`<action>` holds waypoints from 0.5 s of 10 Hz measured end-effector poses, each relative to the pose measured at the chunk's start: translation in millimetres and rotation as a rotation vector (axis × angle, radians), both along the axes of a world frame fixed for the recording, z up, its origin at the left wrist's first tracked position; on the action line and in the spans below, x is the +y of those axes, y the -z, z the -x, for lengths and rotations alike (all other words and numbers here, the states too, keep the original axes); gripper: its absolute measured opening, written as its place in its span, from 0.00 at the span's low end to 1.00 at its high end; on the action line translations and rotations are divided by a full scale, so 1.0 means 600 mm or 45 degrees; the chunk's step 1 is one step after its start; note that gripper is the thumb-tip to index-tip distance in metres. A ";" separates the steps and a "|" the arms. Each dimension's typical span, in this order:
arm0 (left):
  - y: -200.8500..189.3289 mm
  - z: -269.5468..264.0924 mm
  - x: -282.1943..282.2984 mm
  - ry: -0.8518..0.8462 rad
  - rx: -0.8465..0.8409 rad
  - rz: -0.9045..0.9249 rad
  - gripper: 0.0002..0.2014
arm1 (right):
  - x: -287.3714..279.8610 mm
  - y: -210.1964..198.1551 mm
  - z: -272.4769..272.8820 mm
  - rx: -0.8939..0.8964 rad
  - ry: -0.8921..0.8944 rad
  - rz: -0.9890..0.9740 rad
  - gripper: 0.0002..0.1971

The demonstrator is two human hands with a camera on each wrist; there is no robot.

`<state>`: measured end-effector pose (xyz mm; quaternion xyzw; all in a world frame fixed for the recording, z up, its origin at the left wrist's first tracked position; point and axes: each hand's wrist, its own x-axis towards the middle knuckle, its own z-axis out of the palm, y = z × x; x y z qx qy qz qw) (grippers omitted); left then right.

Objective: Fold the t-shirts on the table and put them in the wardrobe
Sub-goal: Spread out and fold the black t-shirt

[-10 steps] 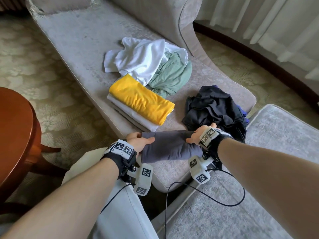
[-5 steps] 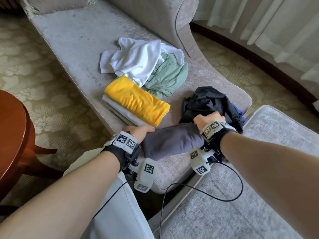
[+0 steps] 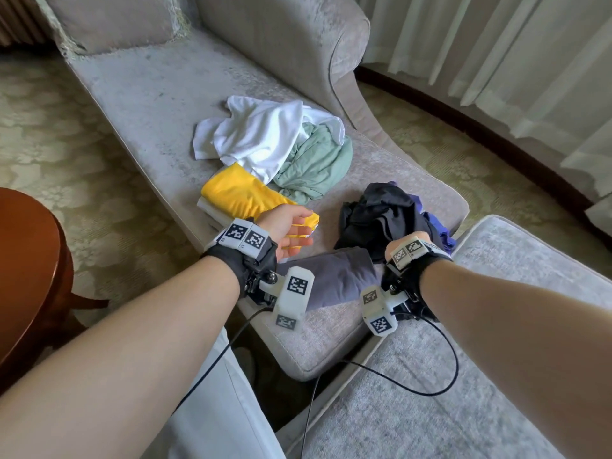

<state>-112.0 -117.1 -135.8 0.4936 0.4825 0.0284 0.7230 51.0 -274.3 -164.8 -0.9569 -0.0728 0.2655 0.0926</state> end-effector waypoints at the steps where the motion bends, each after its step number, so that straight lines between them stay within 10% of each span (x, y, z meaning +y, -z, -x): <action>1: -0.011 -0.027 -0.025 0.047 -0.113 0.004 0.12 | -0.012 -0.044 0.013 -0.038 -0.217 0.215 0.16; 3: -0.005 -0.063 -0.052 0.095 -0.258 0.033 0.10 | -0.024 -0.007 -0.033 -0.053 0.202 -0.282 0.32; 5: 0.013 -0.116 -0.079 0.351 -0.239 0.012 0.19 | -0.023 -0.003 -0.040 0.068 0.330 -0.546 0.04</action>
